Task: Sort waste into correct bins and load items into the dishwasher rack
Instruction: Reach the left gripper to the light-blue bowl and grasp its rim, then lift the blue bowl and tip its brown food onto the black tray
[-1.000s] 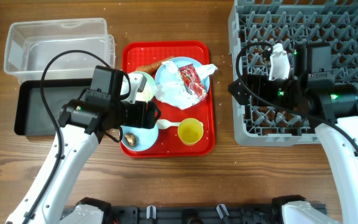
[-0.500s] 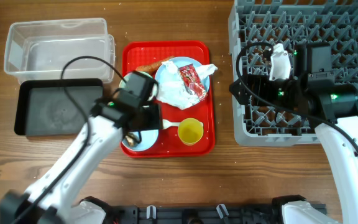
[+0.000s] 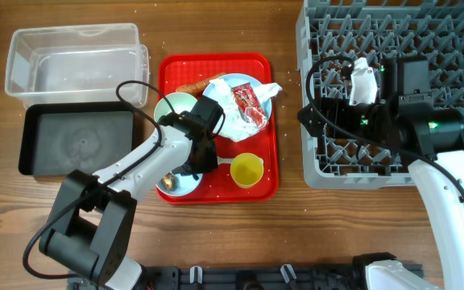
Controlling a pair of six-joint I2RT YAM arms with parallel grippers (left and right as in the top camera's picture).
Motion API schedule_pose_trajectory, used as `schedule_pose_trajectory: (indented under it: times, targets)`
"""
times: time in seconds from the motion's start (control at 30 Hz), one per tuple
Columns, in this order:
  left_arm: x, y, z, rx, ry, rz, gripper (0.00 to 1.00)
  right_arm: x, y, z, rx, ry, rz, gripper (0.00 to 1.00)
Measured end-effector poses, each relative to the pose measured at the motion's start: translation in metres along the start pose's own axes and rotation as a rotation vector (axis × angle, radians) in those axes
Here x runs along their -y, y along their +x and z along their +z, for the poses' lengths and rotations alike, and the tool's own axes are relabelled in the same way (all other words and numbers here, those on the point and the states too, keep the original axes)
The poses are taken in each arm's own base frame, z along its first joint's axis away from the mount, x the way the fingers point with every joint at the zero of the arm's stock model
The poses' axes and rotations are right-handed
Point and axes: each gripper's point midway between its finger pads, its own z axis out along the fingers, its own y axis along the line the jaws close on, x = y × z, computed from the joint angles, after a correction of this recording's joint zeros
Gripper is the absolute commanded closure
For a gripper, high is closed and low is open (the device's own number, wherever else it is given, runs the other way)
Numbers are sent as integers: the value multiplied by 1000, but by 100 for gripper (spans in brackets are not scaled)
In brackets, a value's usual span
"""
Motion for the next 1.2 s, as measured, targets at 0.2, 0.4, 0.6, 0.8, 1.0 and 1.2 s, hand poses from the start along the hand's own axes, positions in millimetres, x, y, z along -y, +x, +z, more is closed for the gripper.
schedule_pose_trajectory:
  times: [0.2,0.4,0.6,0.8,1.0,1.2]
  targets:
    - [1,1,0,0,1,-1,96,2,0,0,2,9,0,0]
    - [0,2,-8,-11,-7,-1,96,2,-1,0,6,12,-2,0]
    - [16,-12,-73,39,72,26,96,2,-3,0,13,10,-5,0]
    - [5,-30,-124,120,199,21,96,1,-4,0,16,10,-6,0]
    - [-69,-66,-133,148,268,-132,96,2,-4,0,16,11,-6,0]
    - [-158,-94,-146,249,384,-315,96,2,-5,0,21,12,-8,0]
